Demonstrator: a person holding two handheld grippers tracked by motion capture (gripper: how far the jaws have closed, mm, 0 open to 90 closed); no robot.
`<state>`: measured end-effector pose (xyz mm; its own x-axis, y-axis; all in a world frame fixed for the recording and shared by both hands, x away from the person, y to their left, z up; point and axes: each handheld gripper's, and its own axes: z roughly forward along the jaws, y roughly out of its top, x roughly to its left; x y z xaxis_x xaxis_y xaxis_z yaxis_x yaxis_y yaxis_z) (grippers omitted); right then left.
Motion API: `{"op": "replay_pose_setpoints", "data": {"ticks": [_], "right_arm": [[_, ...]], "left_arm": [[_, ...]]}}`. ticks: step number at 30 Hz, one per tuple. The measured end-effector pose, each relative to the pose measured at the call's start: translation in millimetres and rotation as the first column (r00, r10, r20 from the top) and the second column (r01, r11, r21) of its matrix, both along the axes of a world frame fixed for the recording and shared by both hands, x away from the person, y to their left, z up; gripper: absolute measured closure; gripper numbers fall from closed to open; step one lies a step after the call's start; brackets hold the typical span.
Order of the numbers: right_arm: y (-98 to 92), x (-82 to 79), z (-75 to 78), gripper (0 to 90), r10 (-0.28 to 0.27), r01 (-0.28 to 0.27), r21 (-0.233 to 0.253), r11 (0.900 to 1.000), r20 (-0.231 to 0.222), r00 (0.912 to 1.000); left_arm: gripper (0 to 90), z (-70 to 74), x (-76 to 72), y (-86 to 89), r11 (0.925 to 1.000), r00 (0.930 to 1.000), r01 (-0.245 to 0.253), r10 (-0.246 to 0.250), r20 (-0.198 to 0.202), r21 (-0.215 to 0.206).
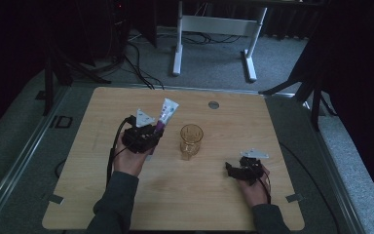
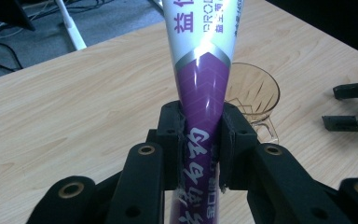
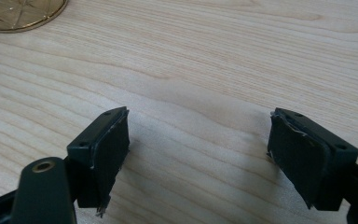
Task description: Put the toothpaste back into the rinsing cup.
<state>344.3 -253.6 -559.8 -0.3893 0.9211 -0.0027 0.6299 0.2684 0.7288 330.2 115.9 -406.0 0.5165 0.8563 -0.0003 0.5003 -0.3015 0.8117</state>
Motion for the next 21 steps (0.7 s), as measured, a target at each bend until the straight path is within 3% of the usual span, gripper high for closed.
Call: {"op": "replay_pose_setpoints", "data": {"ticks": [21], "right_arm": [[0.0,0.0,0.0,20.5,0.001,-0.001,0.000,1.000,0.000,1.0000]], "left_arm": [[72.9,6.1,7.4,-7.4,0.9990,0.9988,0.020,-0.018,0.046,-0.041]]}}
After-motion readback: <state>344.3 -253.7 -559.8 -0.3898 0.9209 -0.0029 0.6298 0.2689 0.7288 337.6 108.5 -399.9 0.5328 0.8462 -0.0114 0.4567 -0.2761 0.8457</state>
